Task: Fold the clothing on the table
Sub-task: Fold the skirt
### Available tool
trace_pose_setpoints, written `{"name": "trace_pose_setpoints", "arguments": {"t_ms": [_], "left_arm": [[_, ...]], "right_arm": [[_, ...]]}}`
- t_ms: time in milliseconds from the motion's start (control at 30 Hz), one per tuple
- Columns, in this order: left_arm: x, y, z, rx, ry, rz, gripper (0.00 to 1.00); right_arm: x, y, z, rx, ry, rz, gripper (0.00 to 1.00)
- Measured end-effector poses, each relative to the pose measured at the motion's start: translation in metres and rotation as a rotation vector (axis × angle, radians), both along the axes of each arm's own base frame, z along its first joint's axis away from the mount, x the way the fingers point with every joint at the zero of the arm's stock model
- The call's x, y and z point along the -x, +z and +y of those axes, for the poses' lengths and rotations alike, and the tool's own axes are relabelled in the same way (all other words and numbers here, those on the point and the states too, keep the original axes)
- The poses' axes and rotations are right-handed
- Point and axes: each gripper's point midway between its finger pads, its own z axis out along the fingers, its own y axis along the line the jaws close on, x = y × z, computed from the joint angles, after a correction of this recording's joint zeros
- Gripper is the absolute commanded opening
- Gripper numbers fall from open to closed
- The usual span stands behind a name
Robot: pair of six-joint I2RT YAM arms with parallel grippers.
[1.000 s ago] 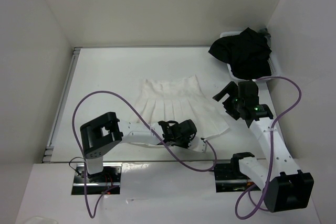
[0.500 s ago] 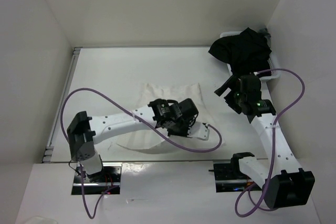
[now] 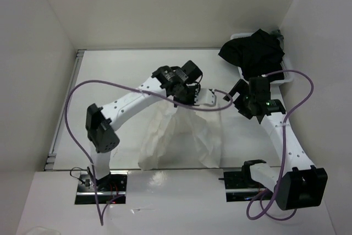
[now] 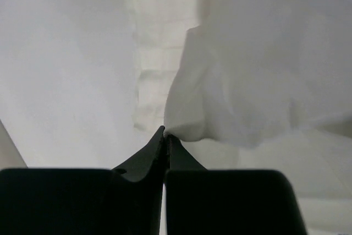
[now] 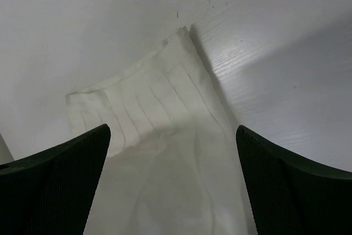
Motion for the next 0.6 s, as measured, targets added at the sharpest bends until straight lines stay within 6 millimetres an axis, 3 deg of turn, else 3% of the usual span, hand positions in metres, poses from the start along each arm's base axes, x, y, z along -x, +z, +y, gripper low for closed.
{"name": "trace_pose_setpoints", "arguments": {"t_ms": [167,300,467,600], "left_arm": [[-0.080,-0.070,0.025,-0.086,0.112,0.066,0.00],[-0.132,-0.110,0.019,-0.079,0.158,0.112,0.00],[-0.175,-0.123,-0.024,0.029,0.177,0.096,0.00],[-0.180,-0.116,-0.029,0.070,0.189,0.090,0.00]], "right_arm": [[-0.004,-0.012,0.002,0.001,0.014,0.044,0.99],[-0.006,-0.023,0.006,0.004,0.043,0.084,0.99],[-0.004,-0.029,0.011,0.021,0.106,0.099,0.99],[0.005,-0.016,0.037,0.064,0.243,0.034,0.99]]}}
